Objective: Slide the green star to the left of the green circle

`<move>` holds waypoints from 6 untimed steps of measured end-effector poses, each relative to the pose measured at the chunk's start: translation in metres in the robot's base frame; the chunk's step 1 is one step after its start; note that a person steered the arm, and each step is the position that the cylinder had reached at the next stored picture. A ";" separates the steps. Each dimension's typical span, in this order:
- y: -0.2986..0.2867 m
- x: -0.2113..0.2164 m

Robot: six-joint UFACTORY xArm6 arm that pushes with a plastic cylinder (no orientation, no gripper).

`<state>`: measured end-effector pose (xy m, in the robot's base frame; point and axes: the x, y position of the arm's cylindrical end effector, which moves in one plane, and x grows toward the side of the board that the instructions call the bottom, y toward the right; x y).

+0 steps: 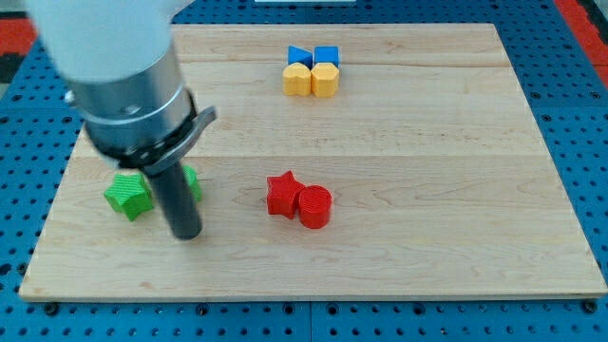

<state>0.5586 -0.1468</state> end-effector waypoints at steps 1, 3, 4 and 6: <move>-0.077 -0.007; -0.026 -0.043; -0.019 -0.051; -0.075 -0.077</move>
